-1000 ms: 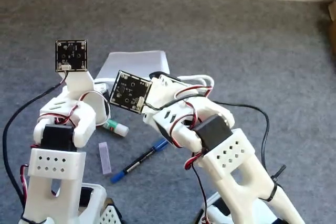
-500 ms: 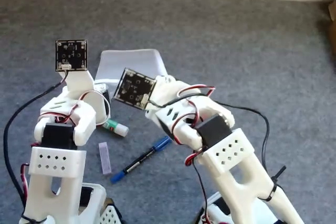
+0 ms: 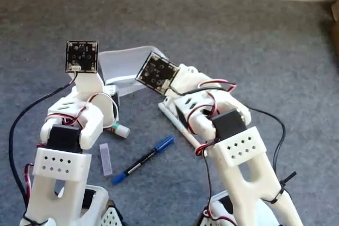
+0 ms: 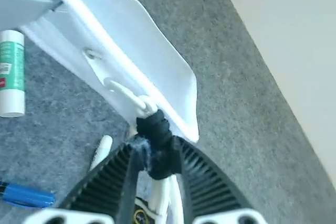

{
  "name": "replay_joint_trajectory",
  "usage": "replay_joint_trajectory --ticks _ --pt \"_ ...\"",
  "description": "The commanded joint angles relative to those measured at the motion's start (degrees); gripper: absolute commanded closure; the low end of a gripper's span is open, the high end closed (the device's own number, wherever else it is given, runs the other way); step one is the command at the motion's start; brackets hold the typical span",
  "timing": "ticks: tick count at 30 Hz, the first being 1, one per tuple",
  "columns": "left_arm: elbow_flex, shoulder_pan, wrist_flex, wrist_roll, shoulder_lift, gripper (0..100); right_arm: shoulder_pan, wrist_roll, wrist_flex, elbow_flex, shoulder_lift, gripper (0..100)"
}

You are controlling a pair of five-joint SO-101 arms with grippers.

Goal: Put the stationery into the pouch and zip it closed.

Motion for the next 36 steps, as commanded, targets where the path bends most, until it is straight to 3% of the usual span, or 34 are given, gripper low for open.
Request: replay_joint_trajectory --ticks 1,10,15,17,21,23,29,36 --pt "-0.8 -0.7 -0.3 0.2 0.0 99 7.0 1.4 -1.3 -0.2 -0.6 99.3" --pt "-0.8 -0.7 -0.3 0.2 0.0 99 12.3 1.4 -1.4 -1.9 -0.6 99.3" --pt "-0.8 -0.7 -0.3 0.2 0.0 99 11.5 0.9 1.1 -2.5 -0.7 99.1" --pt "-0.8 -0.7 -0.3 0.2 0.0 99 9.3 -1.6 4.6 -4.8 -1.5 95.1" --pt "-0.9 -0.7 -0.3 0.2 0.0 99 3.8 -8.9 11.4 -9.0 -7.5 77.9" --pt "-0.9 -0.7 -0.3 0.2 0.0 99 -1.6 -8.6 12.5 -9.0 -11.3 72.4" --pt "-0.8 -0.7 -0.1 0.2 0.0 99 -15.3 -4.7 12.1 -1.0 -17.0 72.0" --pt "-0.7 -0.7 0.0 0.2 0.0 99 -18.9 -1.1 2.8 5.5 -17.0 72.0"
